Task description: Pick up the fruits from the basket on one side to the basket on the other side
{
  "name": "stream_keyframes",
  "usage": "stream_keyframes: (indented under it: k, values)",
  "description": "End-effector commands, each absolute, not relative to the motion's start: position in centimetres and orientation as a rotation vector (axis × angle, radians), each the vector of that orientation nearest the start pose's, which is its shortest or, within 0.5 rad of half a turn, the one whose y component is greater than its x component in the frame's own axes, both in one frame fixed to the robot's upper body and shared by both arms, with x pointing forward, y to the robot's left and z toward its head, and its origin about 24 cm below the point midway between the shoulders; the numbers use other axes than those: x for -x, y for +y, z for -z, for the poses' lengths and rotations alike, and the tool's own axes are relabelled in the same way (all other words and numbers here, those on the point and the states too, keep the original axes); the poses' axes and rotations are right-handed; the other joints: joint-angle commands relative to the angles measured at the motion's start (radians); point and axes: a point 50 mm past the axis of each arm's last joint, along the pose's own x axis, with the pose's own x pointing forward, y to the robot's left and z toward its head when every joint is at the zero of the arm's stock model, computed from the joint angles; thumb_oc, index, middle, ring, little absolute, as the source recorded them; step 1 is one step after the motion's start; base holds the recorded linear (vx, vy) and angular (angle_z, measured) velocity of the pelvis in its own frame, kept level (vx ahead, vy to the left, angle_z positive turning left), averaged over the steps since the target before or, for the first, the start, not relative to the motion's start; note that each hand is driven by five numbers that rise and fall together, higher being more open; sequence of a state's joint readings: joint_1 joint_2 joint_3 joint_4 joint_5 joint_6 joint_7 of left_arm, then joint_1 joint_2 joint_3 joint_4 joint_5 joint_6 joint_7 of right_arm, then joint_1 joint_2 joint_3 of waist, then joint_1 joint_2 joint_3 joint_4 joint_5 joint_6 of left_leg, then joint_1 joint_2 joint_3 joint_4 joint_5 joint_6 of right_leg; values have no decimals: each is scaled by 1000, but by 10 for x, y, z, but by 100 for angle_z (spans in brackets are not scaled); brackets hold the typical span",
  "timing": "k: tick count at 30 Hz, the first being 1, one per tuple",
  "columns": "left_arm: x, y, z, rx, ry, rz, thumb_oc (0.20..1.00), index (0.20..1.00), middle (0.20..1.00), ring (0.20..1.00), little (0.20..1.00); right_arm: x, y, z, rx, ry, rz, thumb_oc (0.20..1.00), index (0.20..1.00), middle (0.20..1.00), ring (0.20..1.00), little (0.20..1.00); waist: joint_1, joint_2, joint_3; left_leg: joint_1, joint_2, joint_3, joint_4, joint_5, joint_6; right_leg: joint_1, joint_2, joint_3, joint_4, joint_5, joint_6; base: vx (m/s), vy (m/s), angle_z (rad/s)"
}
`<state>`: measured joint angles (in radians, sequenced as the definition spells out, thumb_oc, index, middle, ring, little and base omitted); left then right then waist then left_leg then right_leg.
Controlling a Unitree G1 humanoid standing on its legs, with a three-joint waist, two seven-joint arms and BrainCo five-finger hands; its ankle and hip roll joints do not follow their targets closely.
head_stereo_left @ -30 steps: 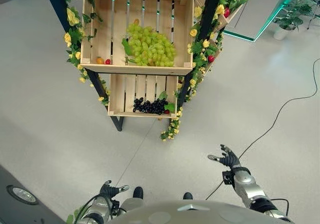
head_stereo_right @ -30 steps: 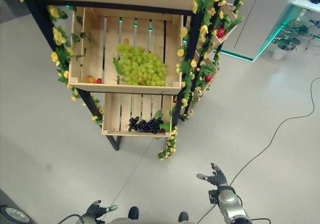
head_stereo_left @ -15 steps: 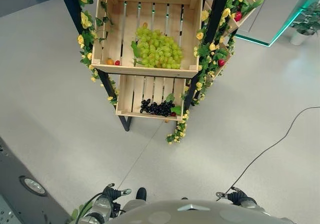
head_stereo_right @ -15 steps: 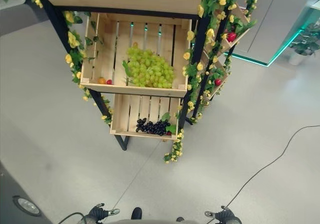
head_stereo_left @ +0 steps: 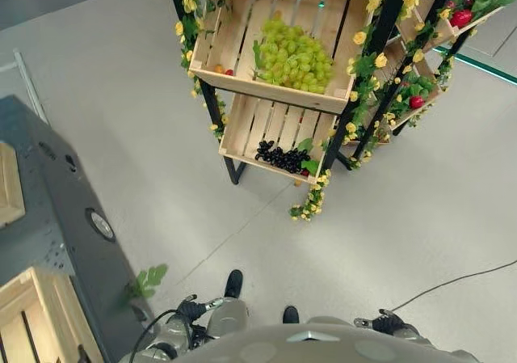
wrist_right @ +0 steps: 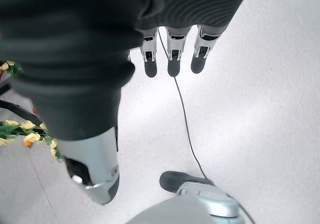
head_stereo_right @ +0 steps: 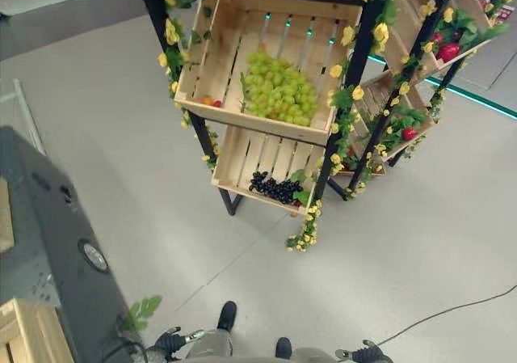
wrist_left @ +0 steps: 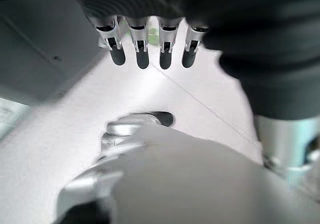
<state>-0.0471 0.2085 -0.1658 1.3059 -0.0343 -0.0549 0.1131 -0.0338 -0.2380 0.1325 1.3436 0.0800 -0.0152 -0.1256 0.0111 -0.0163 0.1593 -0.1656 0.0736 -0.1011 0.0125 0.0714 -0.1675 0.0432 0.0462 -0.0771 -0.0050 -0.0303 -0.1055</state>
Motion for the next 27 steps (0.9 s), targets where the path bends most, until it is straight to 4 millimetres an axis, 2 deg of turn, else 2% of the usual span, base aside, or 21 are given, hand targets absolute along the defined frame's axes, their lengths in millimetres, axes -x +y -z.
stream_keyframes:
  k: [1, 3, 4, 8, 10, 11, 12, 16, 18, 21, 25, 27]
  values:
    - [-114, 201, 163, -286, 1152, -61, 1000, 1000, 1000, 1000, 1000, -100, -262, 153, 362, 1213, 246, 1000, 1000, 1000, 1000, 1000, -7, 12, 22, 15, 15, 55, -11, 56, 58, 50, -13, 45, -82, -17, 147, -104, -29, 39]
    - [-112, 202, 163, -275, 1157, -75, 1000, 1000, 1000, 1000, 1000, -99, -263, 153, 378, 1222, 237, 1000, 1000, 1000, 1000, 1000, -13, 8, 15, 35, 14, 78, 27, 28, 61, 39, -29, 13, -81, -13, 147, -132, -5, 57]
    - [-113, 202, 163, -261, 1153, -83, 1000, 1000, 1000, 1000, 1000, -99, -265, 153, 387, 1223, 233, 1000, 1000, 1000, 1000, 1000, -14, 0, 15, 50, 8, 88, 74, -16, 65, 34, -43, -6, -76, -11, 146, -132, -20, 72]
    - [-106, 205, 165, -218, 1177, -109, 1000, 1000, 1000, 1000, 1000, -99, -263, 153, 398, 1228, 204, 1000, 1000, 1000, 1000, 1000, -19, -17, -4, 111, -18, 109, 119, -96, 77, 20, -74, -82, -65, -5, 147, -74, -10, 58]
    - [-101, 204, 166, -204, 1196, -110, 1000, 1000, 1000, 1000, 1000, -98, -264, 153, 398, 1236, 206, 1000, 1000, 1000, 1000, 1000, -20, -15, -14, 149, -8, 138, 100, -109, 75, 19, -86, -126, -61, -5, 150, -52, 31, 112]
    - [-101, 204, 166, -204, 1196, -109, 1000, 1000, 1000, 1000, 1000, -97, -264, 153, 399, 1236, 206, 1000, 1000, 1000, 1000, 1000, -21, -14, -13, 151, -7, 137, 100, -111, 74, 22, -85, -127, -62, -6, 150, -80, 81, 122]
    - [-96, 203, 168, -181, 1218, -109, 1000, 1000, 1000, 1000, 1000, -98, -265, 153, 391, 1233, 212, 1000, 1000, 1000, 1000, 1000, -27, -10, -19, 180, 14, 184, 94, -126, 69, 23, -106, -185, -60, -2, 157, -81, 84, 99]
    - [-88, 205, 169, -58, 1241, -203, 1000, 1000, 1000, 1000, 1000, -96, -262, 154, 362, 1246, 222, 1000, 1000, 1000, 1000, 1000, -16, -2, -34, 196, 35, 235, 51, -118, 62, 29, -129, -264, -60, 6, 166, -40, 109, 82]
    - [-85, 206, 170, -33, 1254, -221, 1000, 1000, 1000, 1000, 1000, -96, -260, 155, 353, 1247, 221, 1000, 1000, 1000, 1000, 1000, -12, -3, -37, 198, 29, 233, 37, -114, 64, 30, -136, -276, -59, 11, 170, 19, 107, 75]
    - [-72, 211, 172, 51, 1291, -299, 1000, 1000, 1000, 1000, 1000, -101, -245, 158, 313, 1237, 188, 1000, 1000, 1000, 1000, 1000, 7, -22, -56, 214, 1, 227, 1, -115, 77, 42, -168, -293, -64, 33, 191, 47, 154, 59]
    - [-73, 217, 171, 93, 1278, -342, 1000, 1000, 1000, 1000, 1000, -102, -231, 161, 265, 1231, 169, 1000, 1000, 1000, 1000, 1000, 27, -35, -64, 220, -36, 214, -48, -107, 102, 33, -205, -312, -44, 49, 212, 9, 173, 18]
    - [-80, 222, 168, 95, 1252, -349, 1000, 1000, 1000, 1000, 1000, -104, -227, 162, 236, 1228, 178, 1000, 1000, 1000, 1000, 1000, 30, -40, -60, 220, -56, 193, -75, -97, 117, 7, -231, -315, 12, 45, 223, -8, 187, 28]
